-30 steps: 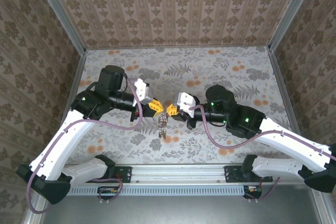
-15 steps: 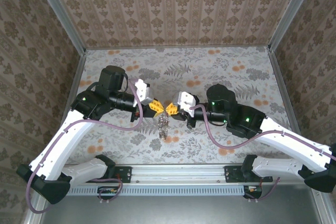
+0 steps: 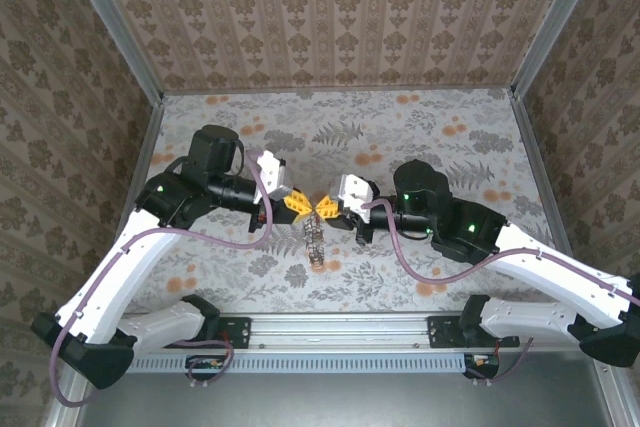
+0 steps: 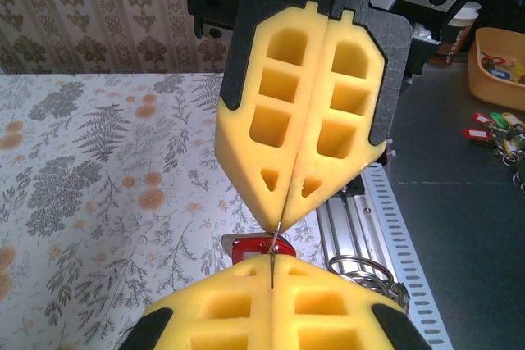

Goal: Put the keys on the keyring

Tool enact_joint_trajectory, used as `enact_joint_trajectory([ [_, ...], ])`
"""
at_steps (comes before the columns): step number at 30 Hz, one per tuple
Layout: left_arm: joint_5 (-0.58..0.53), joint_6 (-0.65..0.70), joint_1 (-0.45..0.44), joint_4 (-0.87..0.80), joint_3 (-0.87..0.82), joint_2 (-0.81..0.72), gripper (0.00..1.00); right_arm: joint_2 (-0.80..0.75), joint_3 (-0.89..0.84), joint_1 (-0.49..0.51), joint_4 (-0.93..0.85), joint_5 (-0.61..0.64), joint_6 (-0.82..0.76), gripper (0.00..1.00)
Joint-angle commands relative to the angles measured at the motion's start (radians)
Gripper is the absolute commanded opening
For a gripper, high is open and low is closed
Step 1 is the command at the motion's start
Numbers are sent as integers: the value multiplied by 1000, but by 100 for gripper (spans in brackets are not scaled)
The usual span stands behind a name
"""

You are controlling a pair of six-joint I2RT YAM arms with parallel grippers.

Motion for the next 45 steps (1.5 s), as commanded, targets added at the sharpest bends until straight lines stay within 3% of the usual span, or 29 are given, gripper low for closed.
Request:
enact_joint_trajectory([
  [1, 6, 31, -4, 17, -13, -3, 0, -24, 10, 9, -1, -71, -3, 0],
  [21, 26, 68, 8, -99, 105, 71, 0, -31, -46, -39, 32, -93, 14, 0],
  [35, 8, 87, 9, -122, 112, 79, 0, -36, -56, -50, 78, 19, 32, 0],
  [45, 8, 88, 10, -118, 113, 71, 0, -21, -35, -49, 49, -28, 37, 0],
])
